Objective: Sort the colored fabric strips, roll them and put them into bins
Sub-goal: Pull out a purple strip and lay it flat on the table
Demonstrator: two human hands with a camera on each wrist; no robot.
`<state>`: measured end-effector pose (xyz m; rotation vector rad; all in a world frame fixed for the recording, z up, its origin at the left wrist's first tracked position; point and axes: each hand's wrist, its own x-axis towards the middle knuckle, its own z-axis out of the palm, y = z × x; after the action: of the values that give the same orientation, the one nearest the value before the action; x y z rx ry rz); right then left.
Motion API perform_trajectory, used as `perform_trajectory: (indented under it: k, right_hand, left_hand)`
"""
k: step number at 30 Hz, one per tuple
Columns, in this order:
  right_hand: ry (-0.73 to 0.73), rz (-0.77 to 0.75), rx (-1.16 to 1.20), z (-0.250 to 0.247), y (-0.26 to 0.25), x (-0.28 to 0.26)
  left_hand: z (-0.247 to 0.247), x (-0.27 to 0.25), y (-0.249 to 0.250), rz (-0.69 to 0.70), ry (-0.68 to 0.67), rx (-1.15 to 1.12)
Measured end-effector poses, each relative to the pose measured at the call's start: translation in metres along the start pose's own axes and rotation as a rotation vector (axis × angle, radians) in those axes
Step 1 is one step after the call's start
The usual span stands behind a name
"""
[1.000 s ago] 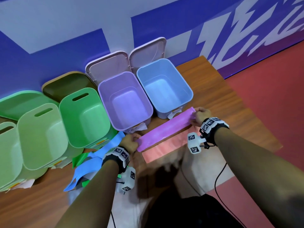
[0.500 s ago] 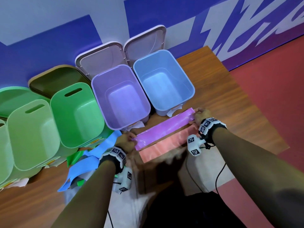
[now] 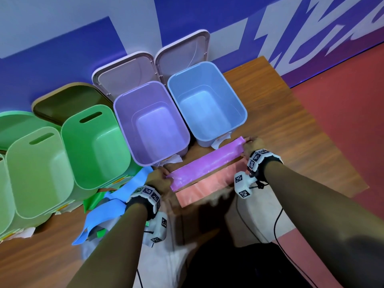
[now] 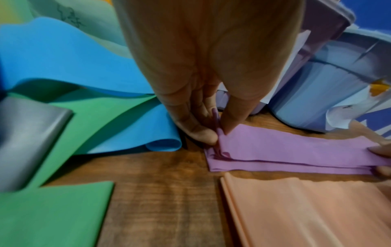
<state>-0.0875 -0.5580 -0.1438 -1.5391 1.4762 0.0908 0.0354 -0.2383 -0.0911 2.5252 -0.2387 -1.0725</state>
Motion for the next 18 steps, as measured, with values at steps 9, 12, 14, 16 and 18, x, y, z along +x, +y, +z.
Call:
perform_trajectory:
  k: [9,12,14,16,18]
  right_hand:
    - [-0.016,-0.056,-0.056,0.0,-0.001,0.002]
    - [-0.01,-0.13,-0.21,-0.01,-0.025,-0.036]
    - [0.024,-0.149,-0.275,-0.011,-0.026,-0.038]
    - [0.048,-0.167,-0.298,-0.011,-0.026,-0.04]
    - [0.056,-0.169,-0.299,-0.009,-0.027,-0.041]
  left_hand:
    - [0.001,-0.003,0.001,0.047,0.038,0.107]
    - [0.002,-0.002,0.002,0.039,0.043,0.13]
    - [0.002,-0.003,0.005,0.031,0.039,0.143]
    - [0.002,-0.002,0.005,0.021,0.037,0.147]
    - [0.001,0.0,0.005,0.013,0.037,0.15]
